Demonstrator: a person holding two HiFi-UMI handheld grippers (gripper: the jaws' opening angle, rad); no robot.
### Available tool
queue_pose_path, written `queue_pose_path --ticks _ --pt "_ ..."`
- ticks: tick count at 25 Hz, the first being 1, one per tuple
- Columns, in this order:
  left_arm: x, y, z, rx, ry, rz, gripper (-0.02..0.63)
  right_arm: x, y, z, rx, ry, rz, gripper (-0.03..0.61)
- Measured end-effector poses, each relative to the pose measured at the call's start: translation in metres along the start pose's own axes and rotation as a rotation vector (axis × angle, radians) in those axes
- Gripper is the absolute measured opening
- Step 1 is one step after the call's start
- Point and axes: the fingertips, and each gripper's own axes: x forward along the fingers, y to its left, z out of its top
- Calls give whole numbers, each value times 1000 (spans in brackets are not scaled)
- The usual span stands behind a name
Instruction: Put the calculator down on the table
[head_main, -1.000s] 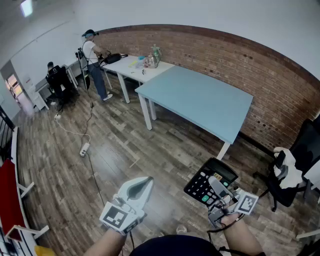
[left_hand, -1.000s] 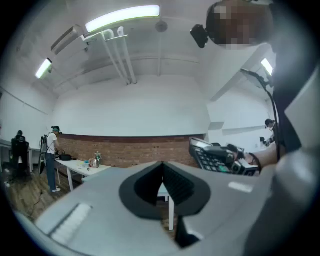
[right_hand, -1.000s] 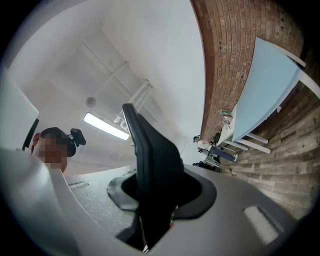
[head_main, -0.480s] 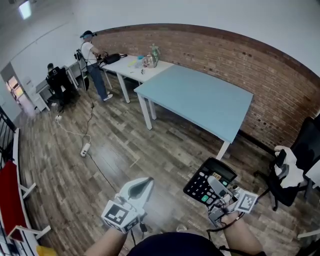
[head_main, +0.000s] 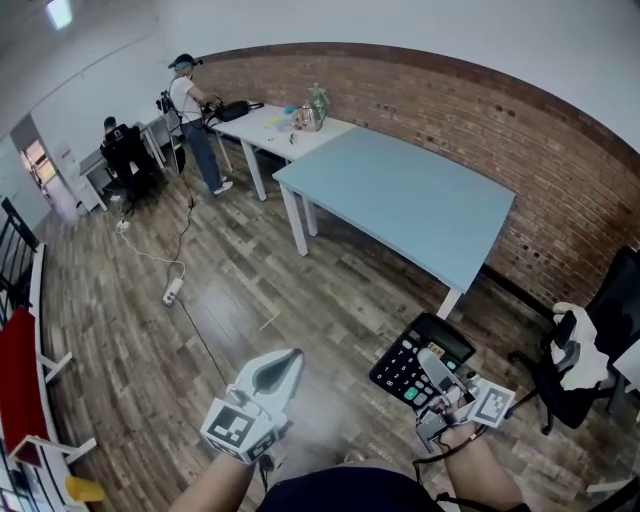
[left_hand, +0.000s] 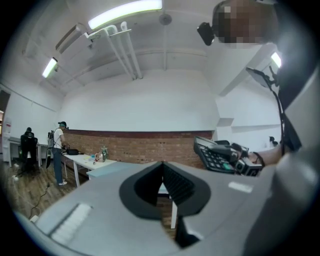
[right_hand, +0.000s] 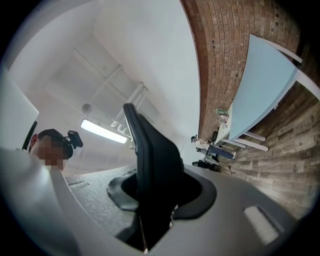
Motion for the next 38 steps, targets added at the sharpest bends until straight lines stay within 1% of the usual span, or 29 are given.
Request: queue_pose_path --ticks 3,8,10,12,14,18,22,24,26,29,31,33,35,38 --pt "4 0 -2 -4 6 14 3 1 -4 6 1 4 0 123" --pt "11 1 -6 9 13 -13 3 3 -19 18 38 -41 -14 123" --pt "14 7 -6 19 10 -18 3 9 -25 20 37 -40 -20 123" --pt "20 14 -5 10 4 -15 3 17 -29 21 22 -34 -25 123" --pt "28 21 -3 -22 3 -15 3 24 -35 24 14 -39 -33 123" --pt "43 53 -7 -5 25 -1 3 40 -46 30 1 -42 -47 123" --pt "64 74 -12 15 3 -44 3 59 -57 38 -10 -58 -54 123" --pt "78 80 -8 3 0 -64 3 66 -67 44 -21 -66 -69 123" --pt "93 88 -5 -12 0 -78 3 74 -79 51 -59 -68 -99 123" --pt "113 117 -17 35 23 -94 3 95 -98 65 -169 -51 -153 123" --pt "124 133 -17 35 27 -95 3 112 -107 73 -231 -39 -177 123" --pt "135 147 -12 28 20 -90 3 128 -114 82 -264 -42 -190 123" --pt "146 158 -10 38 9 -108 3 142 -120 91 -300 -50 -208 123" --pt "162 174 -8 47 26 -121 3 157 -136 99 -395 -37 -283 123"
